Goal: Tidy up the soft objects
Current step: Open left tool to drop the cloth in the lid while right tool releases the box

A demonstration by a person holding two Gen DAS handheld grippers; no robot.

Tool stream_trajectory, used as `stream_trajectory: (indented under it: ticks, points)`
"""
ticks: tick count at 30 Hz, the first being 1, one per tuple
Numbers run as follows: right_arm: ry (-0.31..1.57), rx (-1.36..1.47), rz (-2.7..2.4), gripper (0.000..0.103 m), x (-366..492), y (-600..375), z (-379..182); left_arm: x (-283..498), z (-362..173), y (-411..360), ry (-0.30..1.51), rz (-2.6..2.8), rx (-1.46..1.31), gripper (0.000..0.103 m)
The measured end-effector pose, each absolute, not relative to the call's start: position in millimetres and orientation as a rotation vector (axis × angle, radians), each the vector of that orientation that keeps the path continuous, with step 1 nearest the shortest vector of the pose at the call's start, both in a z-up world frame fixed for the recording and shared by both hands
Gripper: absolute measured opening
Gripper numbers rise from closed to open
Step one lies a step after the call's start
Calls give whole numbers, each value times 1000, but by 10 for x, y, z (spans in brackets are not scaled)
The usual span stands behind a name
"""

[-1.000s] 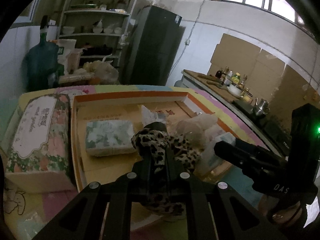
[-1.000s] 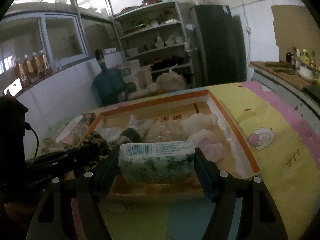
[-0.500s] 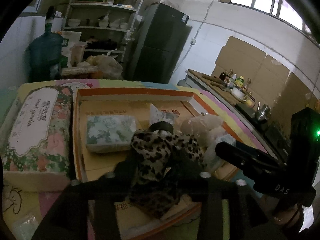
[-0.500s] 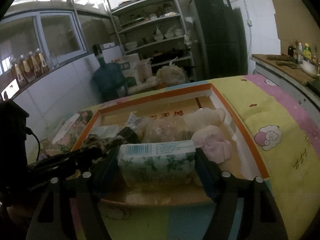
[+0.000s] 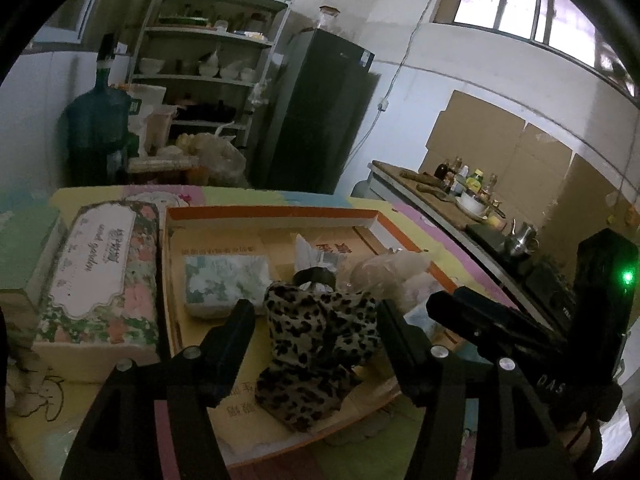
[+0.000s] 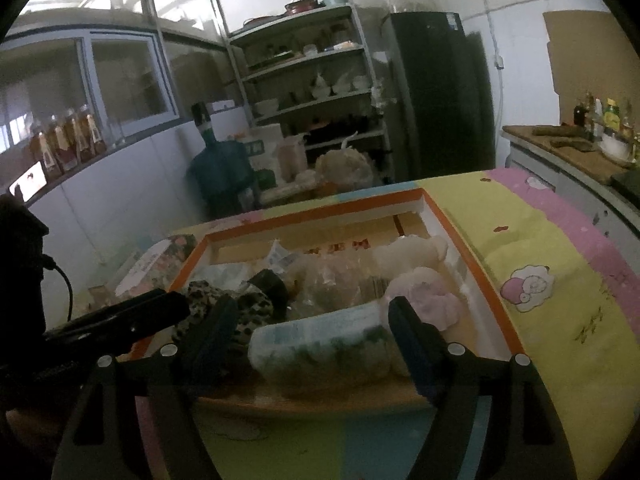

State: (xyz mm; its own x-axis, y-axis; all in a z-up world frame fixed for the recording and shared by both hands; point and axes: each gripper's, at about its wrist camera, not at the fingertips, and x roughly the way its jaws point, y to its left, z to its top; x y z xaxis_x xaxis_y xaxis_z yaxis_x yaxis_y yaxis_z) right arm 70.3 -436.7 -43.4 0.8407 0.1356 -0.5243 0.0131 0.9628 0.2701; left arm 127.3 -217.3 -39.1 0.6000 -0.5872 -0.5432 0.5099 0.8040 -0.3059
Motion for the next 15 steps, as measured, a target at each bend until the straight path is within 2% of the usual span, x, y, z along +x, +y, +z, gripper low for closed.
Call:
stream_trajectory:
  ticks: [10, 15]
  points:
    - [531, 258, 71, 79, 560, -4257, -285, 1109, -255, -2019, 630, -620, -127, 64]
    - [518, 250, 80, 79, 498, -4157, -214, 1018, -181, -1896, 606, -609, -138, 72]
